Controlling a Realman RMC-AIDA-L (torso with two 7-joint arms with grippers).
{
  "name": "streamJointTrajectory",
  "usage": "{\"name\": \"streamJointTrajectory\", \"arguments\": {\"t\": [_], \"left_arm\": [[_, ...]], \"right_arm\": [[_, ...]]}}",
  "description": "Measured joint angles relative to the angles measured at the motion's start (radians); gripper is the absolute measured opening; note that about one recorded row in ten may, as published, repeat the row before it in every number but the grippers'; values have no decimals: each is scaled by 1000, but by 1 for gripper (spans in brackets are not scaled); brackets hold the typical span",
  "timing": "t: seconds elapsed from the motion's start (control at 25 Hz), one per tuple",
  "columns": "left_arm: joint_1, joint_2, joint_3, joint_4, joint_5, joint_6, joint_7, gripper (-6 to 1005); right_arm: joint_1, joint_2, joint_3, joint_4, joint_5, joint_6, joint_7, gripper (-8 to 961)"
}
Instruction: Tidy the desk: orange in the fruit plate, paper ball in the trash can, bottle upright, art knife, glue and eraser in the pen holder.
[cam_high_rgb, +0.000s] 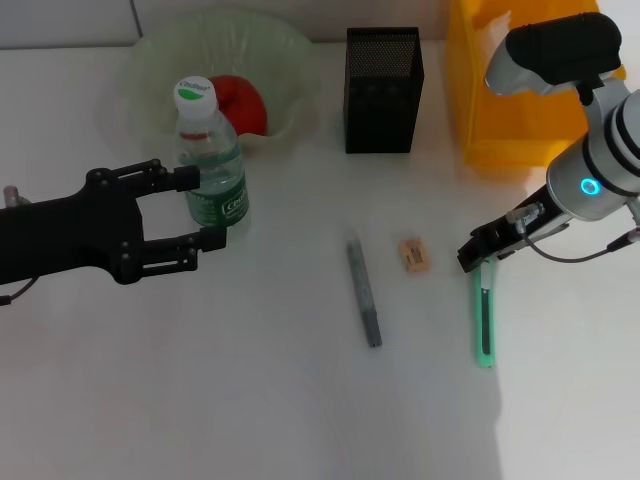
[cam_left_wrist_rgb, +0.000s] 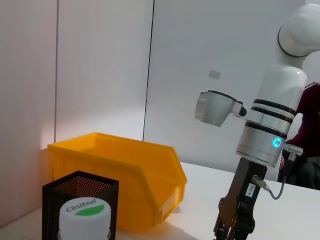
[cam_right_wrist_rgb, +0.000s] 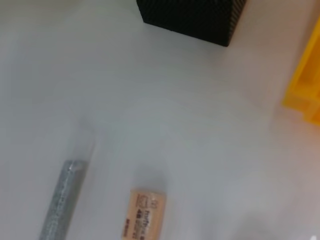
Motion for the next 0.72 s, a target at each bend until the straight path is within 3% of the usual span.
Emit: {"name": "streamJointTrajectory", "arguments": {"t": [0.16,0.72], "left_arm": [[0,-2,0,0,0,0,2,783],[-2,-4,0,-10,0,-12,18,783]], "right_arm": [[0,0,-1,7,13,7,0,470],[3,0,-15,32,18,38,-5,270]]}}
